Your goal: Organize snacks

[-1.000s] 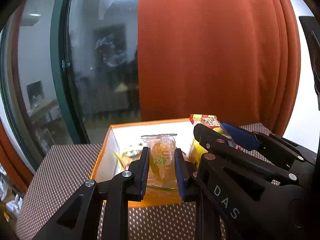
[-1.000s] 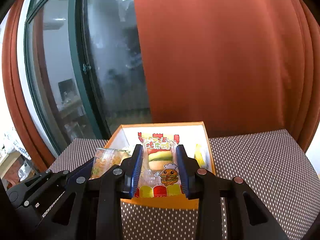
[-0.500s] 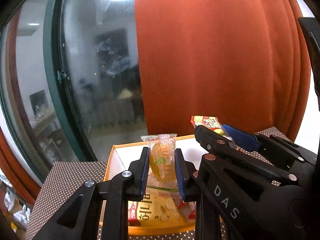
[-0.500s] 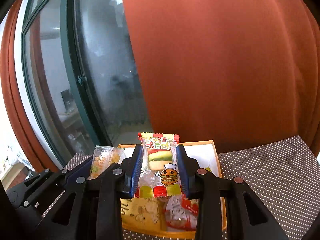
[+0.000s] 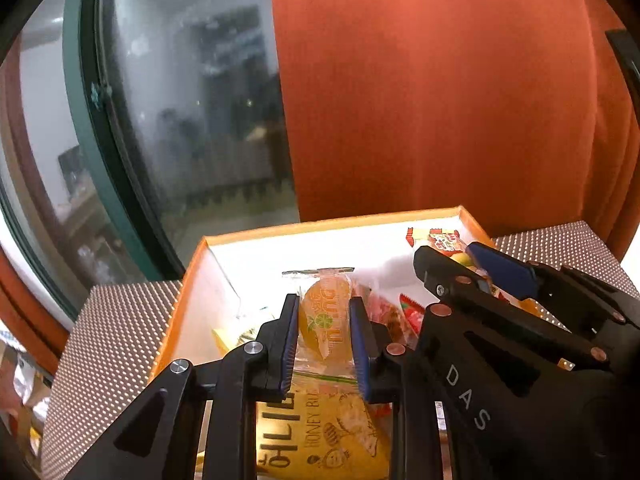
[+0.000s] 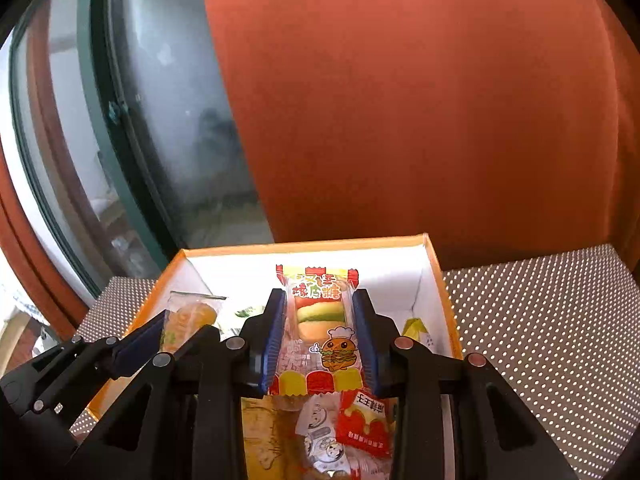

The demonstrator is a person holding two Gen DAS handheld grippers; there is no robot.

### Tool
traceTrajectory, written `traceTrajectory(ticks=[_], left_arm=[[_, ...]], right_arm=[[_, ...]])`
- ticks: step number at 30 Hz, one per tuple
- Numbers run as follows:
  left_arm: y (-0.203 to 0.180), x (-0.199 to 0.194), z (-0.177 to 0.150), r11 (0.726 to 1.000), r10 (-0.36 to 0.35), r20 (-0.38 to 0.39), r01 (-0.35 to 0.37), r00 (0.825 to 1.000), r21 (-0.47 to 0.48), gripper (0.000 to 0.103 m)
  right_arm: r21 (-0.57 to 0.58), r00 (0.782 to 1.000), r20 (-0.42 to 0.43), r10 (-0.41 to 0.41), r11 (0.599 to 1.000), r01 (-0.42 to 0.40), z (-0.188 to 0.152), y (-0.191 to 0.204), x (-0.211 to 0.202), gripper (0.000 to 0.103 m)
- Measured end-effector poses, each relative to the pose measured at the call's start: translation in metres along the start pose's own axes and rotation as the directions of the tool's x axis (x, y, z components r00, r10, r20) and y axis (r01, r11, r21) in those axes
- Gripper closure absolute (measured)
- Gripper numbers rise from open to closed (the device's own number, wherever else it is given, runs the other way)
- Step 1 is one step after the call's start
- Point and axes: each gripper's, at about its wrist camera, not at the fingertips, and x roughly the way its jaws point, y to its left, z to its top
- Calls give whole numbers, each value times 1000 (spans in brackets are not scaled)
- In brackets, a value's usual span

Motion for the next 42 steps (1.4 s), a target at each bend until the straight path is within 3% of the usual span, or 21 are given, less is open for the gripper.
traceTrajectory(ticks=[9, 14, 15, 18, 20, 21, 22, 24, 32, 36, 42], left_arm=[[2, 28, -5, 999, -11, -46, 10, 999, -31, 77], [4, 27, -1, 999, -39, -53, 38, 998, -32, 50], [4, 28, 3, 999, -40, -56, 38, 998, -29, 40], [7, 25, 2, 999, -28, -54, 27, 998, -19, 35], [9, 21, 0, 1000, -18, -52, 18, 998, -12, 29], [10, 19, -1, 1000, -22, -53, 21, 998, -10, 25], [12, 16, -2, 1000, -16, -47, 15, 999, -12, 23], [14, 9, -4, 999, -38, -36, 38, 999, -11, 18], [20, -34, -18, 999, -42, 22, 42, 999, -14, 11], [17, -64, -26, 1000, -16, 83, 17, 996, -7, 1], [18, -116, -47, 1000, -31, 154, 31, 988, 3, 1]], right_arm=[[7, 994, -104, -19, 1000, 19, -8, -3, 30, 66], [12, 995, -104, -9, 1000, 11, -8, -3, 28, 64], [11, 994, -106, -7, 1000, 9, -7, -2, 29, 63], [5, 993, -115, -1, 1000, 1, -6, -1, 27, 62], [-7, 993, -114, -20, 1000, 19, -6, 0, 23, 56], [-11, 993, -112, -31, 999, 30, -6, 1, 22, 45], [-15, 993, -109, -34, 999, 33, -7, 2, 20, 29], [-13, 996, -84, -44, 999, 43, -8, 3, 12, 20], [-12, 997, -77, -11, 1000, 10, -13, 12, -21, 19], [-18, 999, -43, -16, 1000, 15, -18, 20, -49, 18], [-18, 999, 28, -19, 1000, 20, -31, 25, -100, 18]])
